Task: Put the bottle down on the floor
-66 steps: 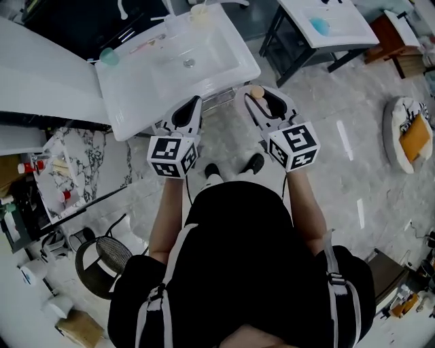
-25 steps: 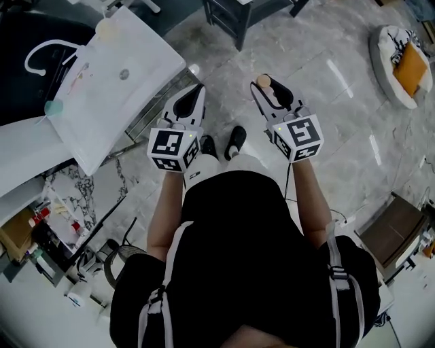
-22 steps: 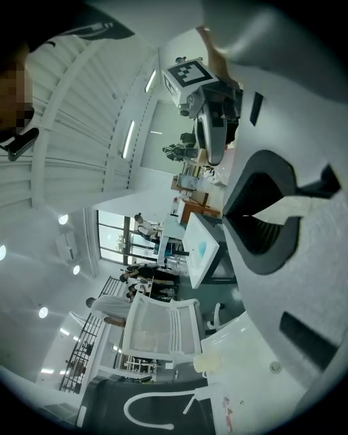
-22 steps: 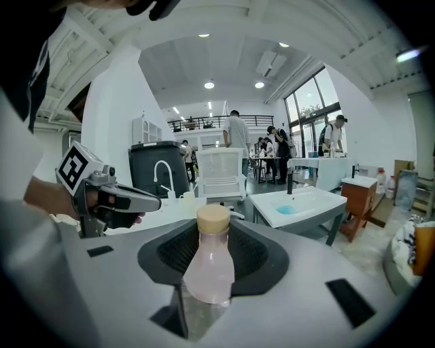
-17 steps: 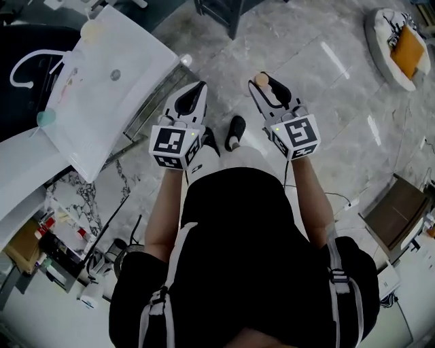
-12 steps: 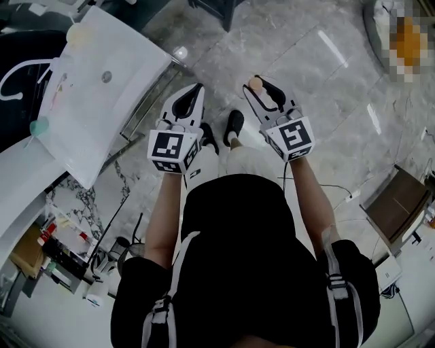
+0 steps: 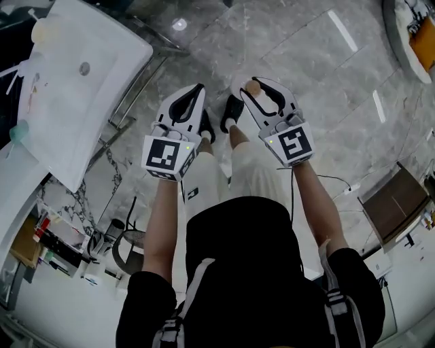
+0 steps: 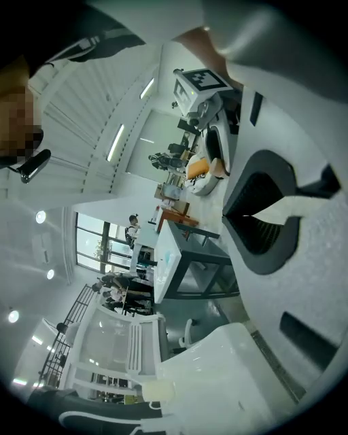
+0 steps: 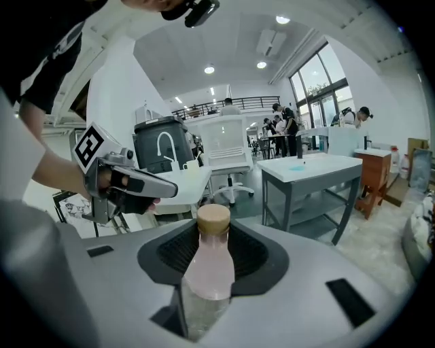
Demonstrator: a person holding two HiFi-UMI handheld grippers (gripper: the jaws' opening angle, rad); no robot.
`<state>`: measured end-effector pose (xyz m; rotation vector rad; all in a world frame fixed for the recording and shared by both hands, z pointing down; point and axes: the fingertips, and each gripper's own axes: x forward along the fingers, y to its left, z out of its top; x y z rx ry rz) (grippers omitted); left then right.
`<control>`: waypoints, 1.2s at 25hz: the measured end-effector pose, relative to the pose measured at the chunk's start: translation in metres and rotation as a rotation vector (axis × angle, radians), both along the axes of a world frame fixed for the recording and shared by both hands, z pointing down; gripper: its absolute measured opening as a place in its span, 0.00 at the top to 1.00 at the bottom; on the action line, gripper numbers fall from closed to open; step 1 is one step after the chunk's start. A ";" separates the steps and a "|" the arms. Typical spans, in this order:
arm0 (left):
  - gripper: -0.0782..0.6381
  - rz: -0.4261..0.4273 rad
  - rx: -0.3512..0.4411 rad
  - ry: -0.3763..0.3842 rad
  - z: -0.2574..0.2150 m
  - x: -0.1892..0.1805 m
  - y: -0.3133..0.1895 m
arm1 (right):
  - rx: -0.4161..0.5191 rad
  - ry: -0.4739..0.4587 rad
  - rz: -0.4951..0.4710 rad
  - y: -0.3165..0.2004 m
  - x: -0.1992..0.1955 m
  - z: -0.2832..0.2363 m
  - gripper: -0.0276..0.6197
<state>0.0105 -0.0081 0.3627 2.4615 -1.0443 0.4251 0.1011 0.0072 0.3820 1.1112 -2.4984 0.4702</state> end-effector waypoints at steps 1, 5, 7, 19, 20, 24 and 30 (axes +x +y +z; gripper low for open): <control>0.87 -0.002 -0.007 -0.002 0.009 0.004 -0.001 | -0.010 -0.021 0.003 -0.002 0.000 0.007 0.75; 0.87 -0.027 -0.029 -0.004 0.041 0.012 -0.008 | -0.041 -0.013 -0.023 -0.005 0.002 0.050 0.74; 0.86 -0.043 -0.041 -0.008 0.058 0.011 -0.012 | -0.043 0.001 -0.031 -0.008 -0.001 0.071 0.74; 0.86 -0.067 -0.098 -0.048 0.166 0.006 -0.034 | -0.109 0.016 -0.054 -0.023 -0.011 0.184 0.74; 0.87 -0.069 -0.100 -0.051 0.174 0.004 -0.036 | -0.112 0.021 -0.049 -0.025 -0.011 0.193 0.74; 0.86 -0.068 -0.118 -0.062 0.216 0.000 -0.042 | -0.132 0.039 -0.036 -0.032 -0.012 0.235 0.74; 0.87 -0.029 -0.132 -0.084 0.267 0.003 -0.045 | -0.123 0.076 -0.040 -0.047 -0.022 0.295 0.74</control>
